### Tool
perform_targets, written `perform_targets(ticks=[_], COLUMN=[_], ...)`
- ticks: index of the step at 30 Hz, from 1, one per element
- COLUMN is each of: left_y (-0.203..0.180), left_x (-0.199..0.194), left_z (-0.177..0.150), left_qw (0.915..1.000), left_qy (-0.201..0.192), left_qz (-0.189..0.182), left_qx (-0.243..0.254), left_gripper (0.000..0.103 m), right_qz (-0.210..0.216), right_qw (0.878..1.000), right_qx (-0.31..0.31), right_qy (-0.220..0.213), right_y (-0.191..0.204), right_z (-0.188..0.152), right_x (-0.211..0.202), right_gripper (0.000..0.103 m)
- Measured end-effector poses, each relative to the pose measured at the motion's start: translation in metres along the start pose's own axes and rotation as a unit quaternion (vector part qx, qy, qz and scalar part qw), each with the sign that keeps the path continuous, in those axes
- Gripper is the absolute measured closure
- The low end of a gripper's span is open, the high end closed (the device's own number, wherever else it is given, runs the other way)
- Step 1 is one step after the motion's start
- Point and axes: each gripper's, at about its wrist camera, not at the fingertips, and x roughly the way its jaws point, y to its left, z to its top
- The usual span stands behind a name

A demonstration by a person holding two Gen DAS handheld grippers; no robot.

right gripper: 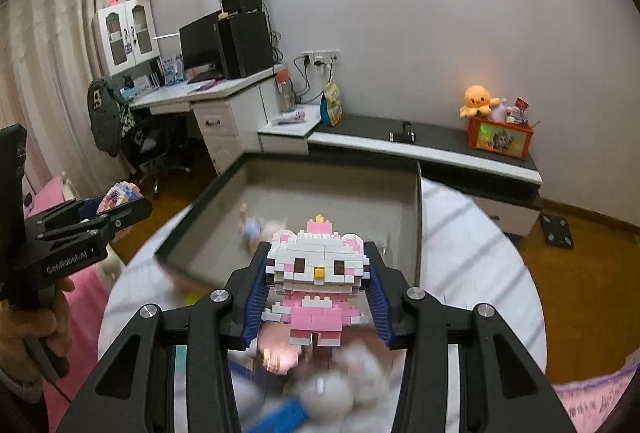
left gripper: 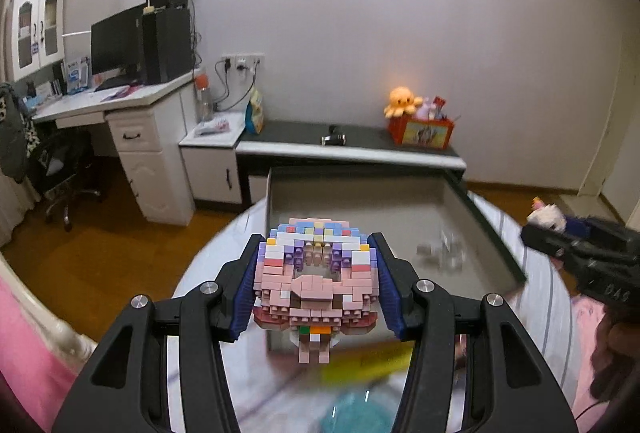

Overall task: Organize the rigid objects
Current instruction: 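Lift both block figures into the box and open both grippers, then move both tools back over the remaining items on the bed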

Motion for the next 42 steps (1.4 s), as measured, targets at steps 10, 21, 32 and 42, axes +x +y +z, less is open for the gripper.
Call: perform_targets(ticks=[10,21,32,42], left_y=[-0.004,-0.012,0.0,0.008], left_x=[0.085,0.141,0.094,0.016], left_z=[0.039,0.03,0.03,0.01], left_qw=[0.9999,0.9978,0.9991,0.9991], left_qy=[0.013,0.065,0.021,-0.014], left_qz=[0.005,0.004,0.031,0.027], left_qx=[-0.009,-0.007,-0.019,-0.03], left_gripper=[0.05,0.049,0.002,0.0], right_qz=[-0.022,-0.036,-0.045,-0.043], right_qw=[0.998,0.994,0.995,0.997], right_qx=[0.045,0.057,0.054,0.057], right_qy=[0.037,0.087,0.065,0.014], right_y=[-0.033,-0.045,-0.034,-0.004], right_z=[0.035,0.033,0.036,0.03], right_x=[0.091,0.142,0.114,0.049], right_gripper=[0.058,0.057,0.019,0.007])
